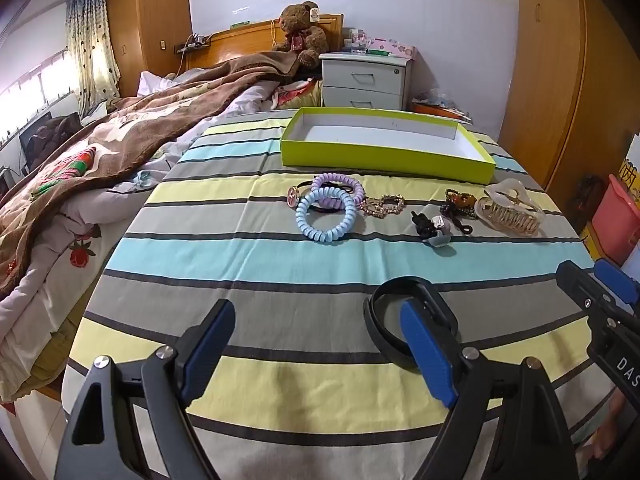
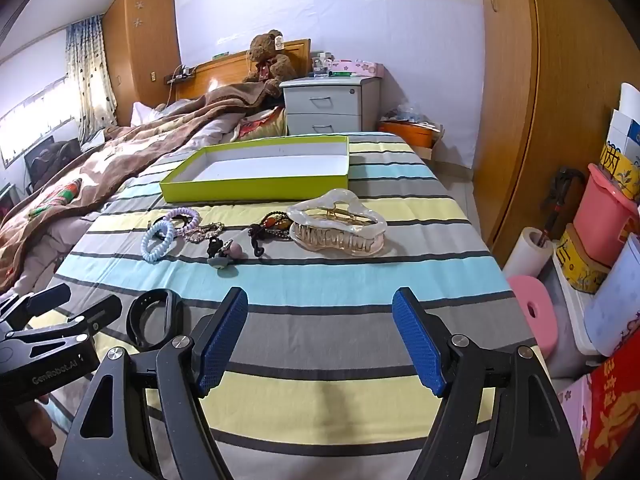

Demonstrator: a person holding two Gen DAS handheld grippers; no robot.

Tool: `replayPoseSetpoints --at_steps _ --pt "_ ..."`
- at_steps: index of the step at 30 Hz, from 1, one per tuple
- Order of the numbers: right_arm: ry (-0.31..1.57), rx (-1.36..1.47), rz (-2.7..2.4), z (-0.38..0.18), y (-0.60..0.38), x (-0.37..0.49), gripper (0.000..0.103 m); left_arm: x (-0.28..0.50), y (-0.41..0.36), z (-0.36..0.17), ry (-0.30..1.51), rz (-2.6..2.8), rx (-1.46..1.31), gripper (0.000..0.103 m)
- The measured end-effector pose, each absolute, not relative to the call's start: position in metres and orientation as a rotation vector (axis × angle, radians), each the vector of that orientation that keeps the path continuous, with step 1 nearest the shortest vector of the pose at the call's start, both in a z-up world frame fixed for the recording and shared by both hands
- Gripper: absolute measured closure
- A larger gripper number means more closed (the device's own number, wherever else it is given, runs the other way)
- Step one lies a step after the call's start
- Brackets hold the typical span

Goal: Organize jewelry

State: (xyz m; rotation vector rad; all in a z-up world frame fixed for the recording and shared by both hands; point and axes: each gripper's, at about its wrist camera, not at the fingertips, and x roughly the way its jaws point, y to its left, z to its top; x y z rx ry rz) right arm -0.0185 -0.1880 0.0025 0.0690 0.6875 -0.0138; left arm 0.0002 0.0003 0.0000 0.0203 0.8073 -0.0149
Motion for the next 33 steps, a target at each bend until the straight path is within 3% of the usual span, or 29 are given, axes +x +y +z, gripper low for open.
replayPoseSetpoints --at_steps 33 --pt "0.674 0.067 -0.013 0.0049 -0.1877 -0.0215 0.028 -0.0004 0.0044 -0.0017 0.819 0.002 0.015 0.017"
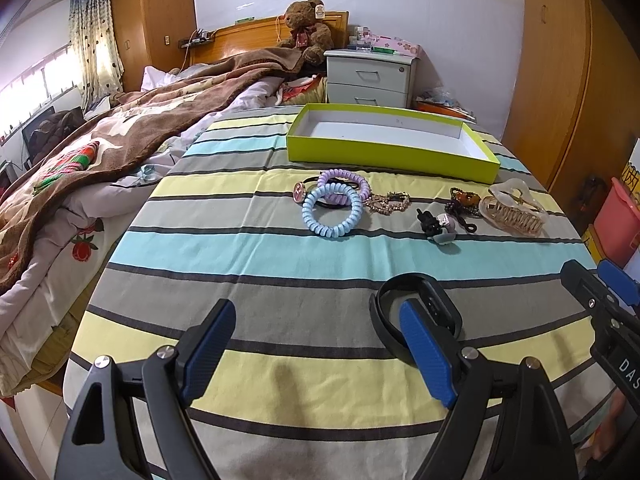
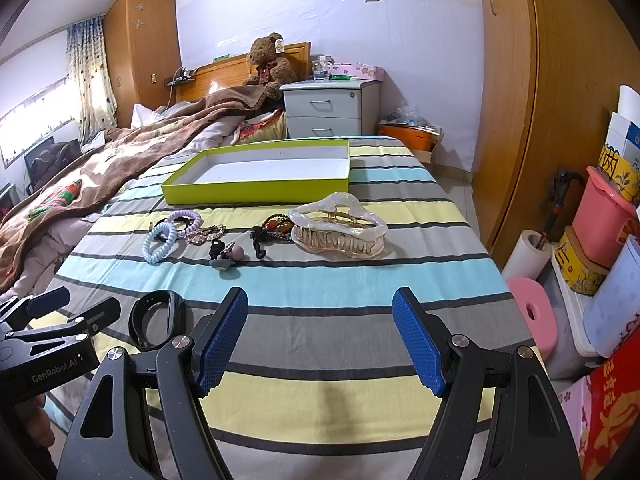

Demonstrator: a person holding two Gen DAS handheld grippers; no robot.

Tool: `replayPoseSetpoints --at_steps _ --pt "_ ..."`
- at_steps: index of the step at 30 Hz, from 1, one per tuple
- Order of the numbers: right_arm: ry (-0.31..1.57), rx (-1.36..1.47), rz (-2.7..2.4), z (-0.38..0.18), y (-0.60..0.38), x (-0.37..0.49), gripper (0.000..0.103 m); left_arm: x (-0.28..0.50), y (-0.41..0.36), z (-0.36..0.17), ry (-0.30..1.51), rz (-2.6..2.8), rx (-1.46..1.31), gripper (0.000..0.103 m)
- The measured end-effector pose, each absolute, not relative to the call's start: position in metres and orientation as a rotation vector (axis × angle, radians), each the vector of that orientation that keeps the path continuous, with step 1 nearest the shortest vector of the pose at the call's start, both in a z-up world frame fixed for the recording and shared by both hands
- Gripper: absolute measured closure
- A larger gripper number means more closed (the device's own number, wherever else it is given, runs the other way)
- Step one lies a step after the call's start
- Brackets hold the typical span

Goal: Organize jewelry

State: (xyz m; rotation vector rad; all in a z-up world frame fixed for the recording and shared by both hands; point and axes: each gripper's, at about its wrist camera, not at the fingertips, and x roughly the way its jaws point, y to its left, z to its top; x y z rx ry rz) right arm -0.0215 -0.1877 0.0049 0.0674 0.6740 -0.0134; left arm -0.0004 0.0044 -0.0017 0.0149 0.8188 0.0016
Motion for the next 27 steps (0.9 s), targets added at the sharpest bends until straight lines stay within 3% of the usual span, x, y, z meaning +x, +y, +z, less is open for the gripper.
replayPoseSetpoints --at_steps 27 --pt "0.672 0.065 -0.012 0.0063 -0.1857 -0.0223 0.028 -0.0008 0.0073 -0.0013 0.816 0.006 0.013 0.017"
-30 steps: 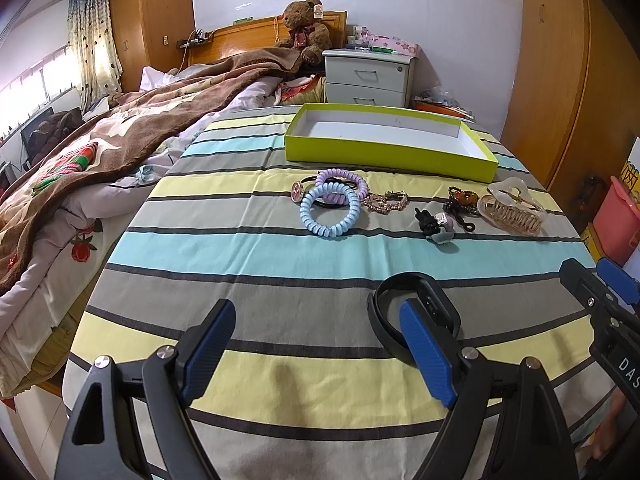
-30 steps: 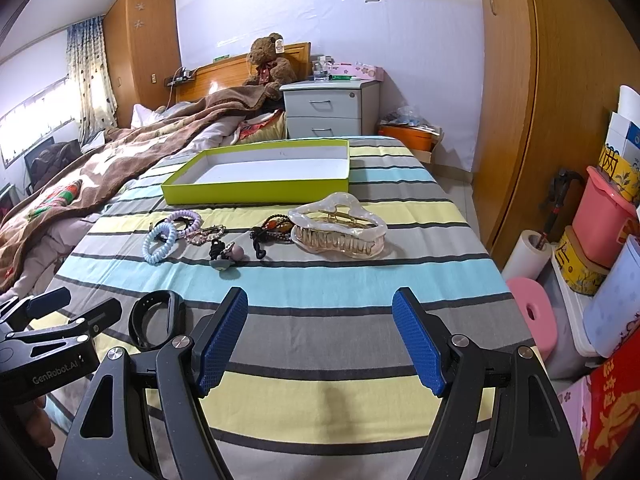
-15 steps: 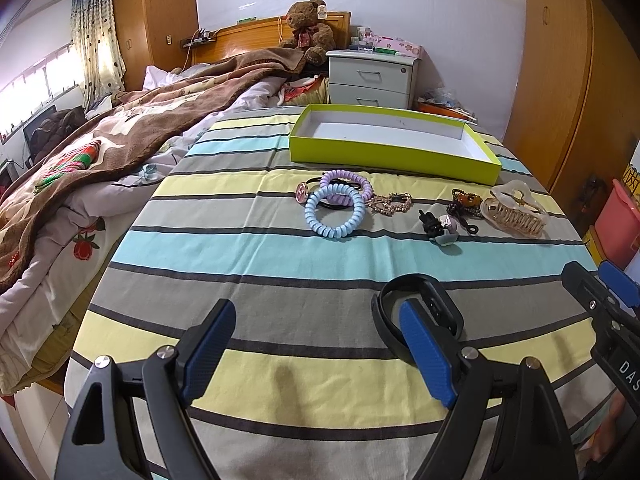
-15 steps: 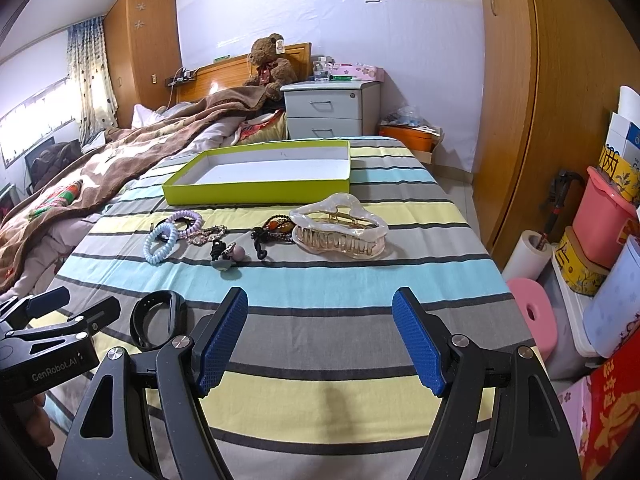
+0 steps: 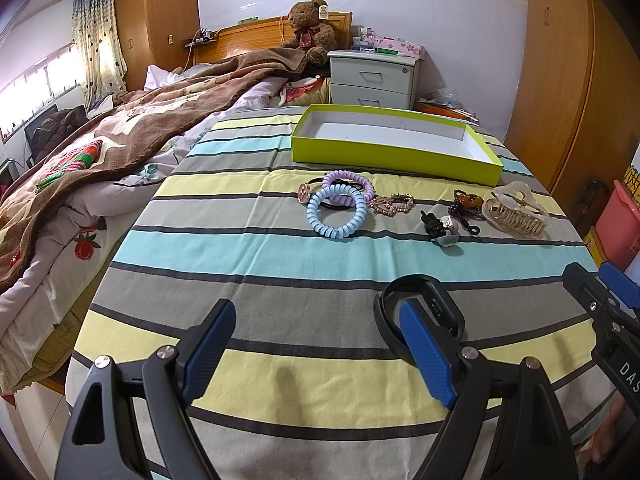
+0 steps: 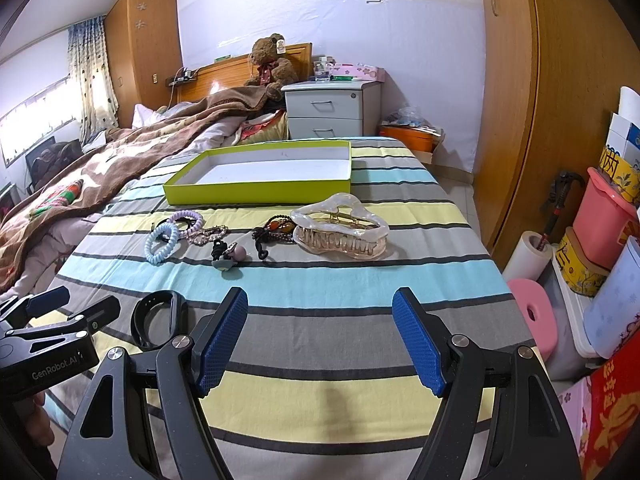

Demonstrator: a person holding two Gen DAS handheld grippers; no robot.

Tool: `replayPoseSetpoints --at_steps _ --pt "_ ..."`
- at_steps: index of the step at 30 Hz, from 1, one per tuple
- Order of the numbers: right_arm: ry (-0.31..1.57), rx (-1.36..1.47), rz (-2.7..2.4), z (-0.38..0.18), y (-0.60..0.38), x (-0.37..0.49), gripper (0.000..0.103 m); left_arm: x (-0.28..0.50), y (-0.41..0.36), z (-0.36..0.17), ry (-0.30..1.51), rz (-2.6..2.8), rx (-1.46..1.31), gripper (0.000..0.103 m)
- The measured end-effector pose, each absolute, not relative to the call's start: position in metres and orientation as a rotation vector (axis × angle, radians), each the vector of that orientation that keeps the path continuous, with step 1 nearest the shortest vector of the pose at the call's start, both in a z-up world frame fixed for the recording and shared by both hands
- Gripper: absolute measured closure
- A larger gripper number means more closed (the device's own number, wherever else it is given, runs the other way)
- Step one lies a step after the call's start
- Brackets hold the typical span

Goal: Organize jewelry

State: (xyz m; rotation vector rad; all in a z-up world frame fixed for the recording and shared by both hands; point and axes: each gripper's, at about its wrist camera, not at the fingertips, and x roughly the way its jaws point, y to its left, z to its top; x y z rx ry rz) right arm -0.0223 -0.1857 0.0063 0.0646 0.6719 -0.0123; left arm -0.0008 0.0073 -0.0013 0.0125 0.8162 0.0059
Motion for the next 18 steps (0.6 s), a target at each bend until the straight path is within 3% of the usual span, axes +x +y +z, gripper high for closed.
replayPoseSetpoints --at_steps 18 --pt "0.671 0.063 -0.010 0.0084 -0.1841 -0.0238 0.028 -0.0027 0.0082 -0.0005 0.817 0.005 0.012 0.017"
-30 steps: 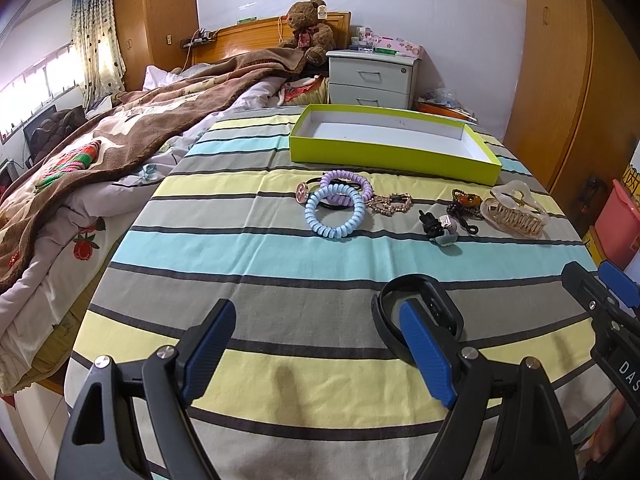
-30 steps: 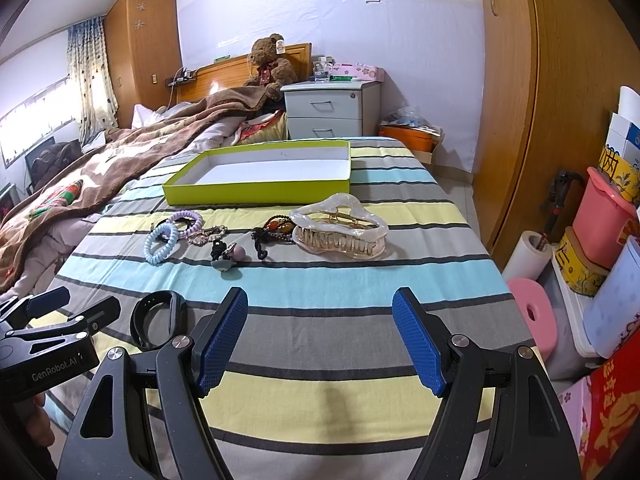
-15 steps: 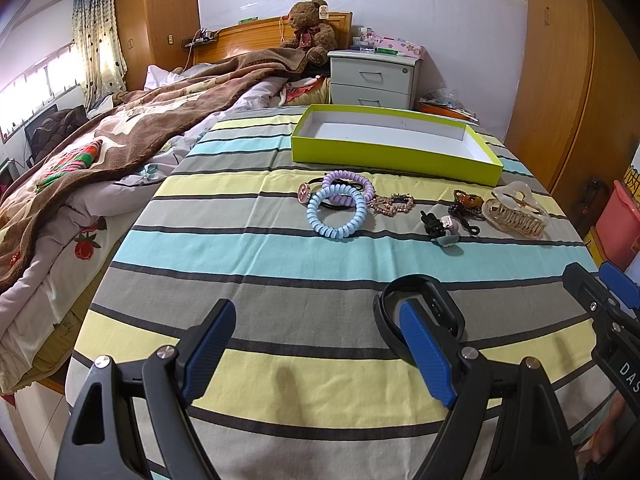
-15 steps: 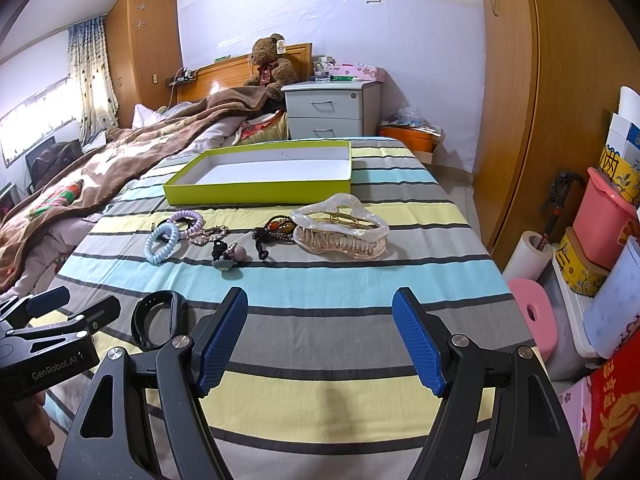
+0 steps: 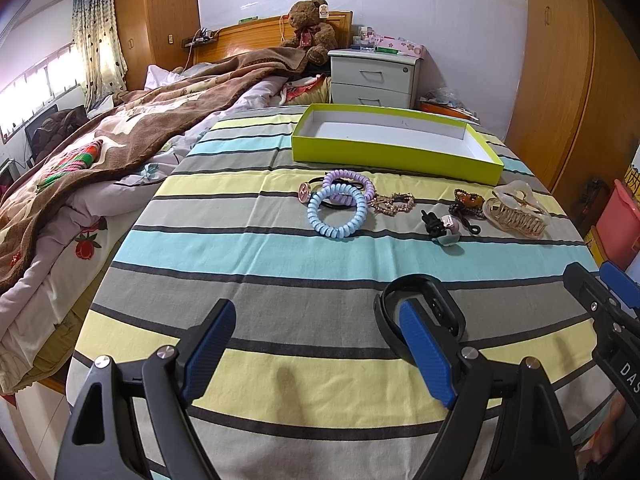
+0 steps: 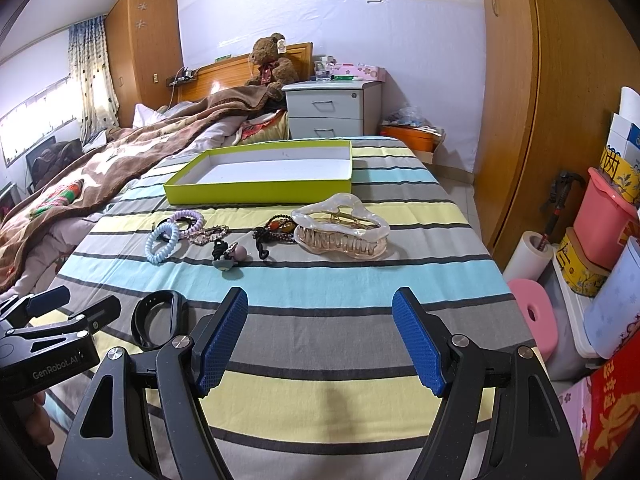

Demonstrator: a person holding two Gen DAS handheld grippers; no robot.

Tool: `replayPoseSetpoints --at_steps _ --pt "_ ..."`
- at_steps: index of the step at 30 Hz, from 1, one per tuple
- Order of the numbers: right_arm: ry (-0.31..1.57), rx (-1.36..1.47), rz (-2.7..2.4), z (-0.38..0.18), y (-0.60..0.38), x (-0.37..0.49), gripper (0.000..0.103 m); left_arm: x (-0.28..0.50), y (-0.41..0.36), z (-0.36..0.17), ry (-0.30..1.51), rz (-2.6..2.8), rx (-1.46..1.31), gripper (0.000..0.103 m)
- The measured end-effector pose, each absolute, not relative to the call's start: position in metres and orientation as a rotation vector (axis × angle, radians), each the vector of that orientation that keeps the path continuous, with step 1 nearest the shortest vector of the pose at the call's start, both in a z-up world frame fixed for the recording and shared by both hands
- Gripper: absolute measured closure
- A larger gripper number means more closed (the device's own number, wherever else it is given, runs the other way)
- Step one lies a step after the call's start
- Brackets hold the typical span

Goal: Organize jewelry

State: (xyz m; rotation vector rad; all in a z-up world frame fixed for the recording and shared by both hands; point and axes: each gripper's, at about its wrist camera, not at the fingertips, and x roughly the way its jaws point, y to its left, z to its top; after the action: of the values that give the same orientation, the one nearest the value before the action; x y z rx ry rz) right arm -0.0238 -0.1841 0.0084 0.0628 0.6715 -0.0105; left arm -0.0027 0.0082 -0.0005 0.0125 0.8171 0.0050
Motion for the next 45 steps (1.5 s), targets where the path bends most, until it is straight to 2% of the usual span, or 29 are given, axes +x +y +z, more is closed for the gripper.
replayPoseSetpoints --at_steps 21,28,41,45 --pt "0.691 0.059 -0.004 0.005 -0.201 -0.004 0.028 0.015 0.013 -0.004 0.874 -0.079 -0.070 0.017" --pt "0.656 -0.003 0.084 0.012 -0.216 0.020 0.028 0.018 0.009 0.002 0.859 -0.166 -0.075 0.020" --pt "0.737 -0.161 0.422 0.002 -0.209 0.073 0.028 0.021 -0.011 -0.010 0.958 -0.283 -0.049 0.020" --pt "0.788 -0.187 0.469 -0.004 -0.207 0.087 0.041 0.024 -0.016 -0.014 0.979 -0.288 -0.047 0.020"
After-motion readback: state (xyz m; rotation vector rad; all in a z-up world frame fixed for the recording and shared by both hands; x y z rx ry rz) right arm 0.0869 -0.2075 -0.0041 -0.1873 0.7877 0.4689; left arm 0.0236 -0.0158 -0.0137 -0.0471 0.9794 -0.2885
